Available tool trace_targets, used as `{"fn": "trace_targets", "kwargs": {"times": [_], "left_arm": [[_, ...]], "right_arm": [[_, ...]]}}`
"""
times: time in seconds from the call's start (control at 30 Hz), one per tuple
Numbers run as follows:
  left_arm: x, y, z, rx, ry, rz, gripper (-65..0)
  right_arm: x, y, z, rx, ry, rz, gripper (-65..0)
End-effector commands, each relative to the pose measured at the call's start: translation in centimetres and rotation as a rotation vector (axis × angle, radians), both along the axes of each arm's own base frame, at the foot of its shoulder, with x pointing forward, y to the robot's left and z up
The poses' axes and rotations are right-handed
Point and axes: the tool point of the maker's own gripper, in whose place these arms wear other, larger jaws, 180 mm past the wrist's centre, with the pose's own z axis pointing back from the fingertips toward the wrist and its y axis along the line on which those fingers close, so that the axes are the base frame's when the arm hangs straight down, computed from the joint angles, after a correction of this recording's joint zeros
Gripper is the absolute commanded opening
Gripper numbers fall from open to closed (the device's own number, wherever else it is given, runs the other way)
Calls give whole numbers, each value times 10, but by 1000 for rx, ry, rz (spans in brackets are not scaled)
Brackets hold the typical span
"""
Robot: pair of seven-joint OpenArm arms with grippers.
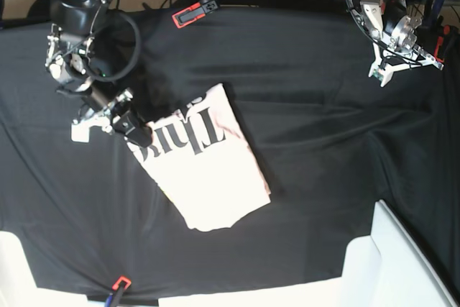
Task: Fold the T-shirt properly
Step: 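Grasp the shirt's lettered edge with the right gripper and drag it square, then release the shirt with the right gripper and lift away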
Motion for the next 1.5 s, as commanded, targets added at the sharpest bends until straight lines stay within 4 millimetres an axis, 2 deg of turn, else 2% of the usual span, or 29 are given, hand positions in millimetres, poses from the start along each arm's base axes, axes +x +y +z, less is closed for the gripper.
{"fn": "trace_targets", "kwargs": {"times": [0.0,0.07,0.2,0.37,0.57,0.73,1.03,1.3,1.47], "left_arm": [[3,7,10,38,-17,2,-632],[3,7,10,38,-17,2,-632],[3,8,9,40,-13,1,-632],[5,6,10,38,-17,-3,-632],[6,6,9,36,-18,-5,-632],[7,5,9,35,-20,-7,-632],[7,6,9,36,-19,-8,-632],[6,8,10,39,-20,-4,-632],[7,7,10,39,-20,-5,-632]], "right_arm": [[-23,-6,-20,-26,96,23,-649],[-29,-8,-20,-46,102,31,-649],[-43,-22,-17,-74,181,-70,-649],[-42,-52,14,-184,143,-180,-649],[-41,-71,36,-240,146,-227,-649],[-53,-76,34,-237,211,-257,-649],[-64,-30,41,-221,304,-162,-649],[-81,-10,24,-264,363,-166,-649],[-83,-10,21,-261,393,-172,-649]]}}
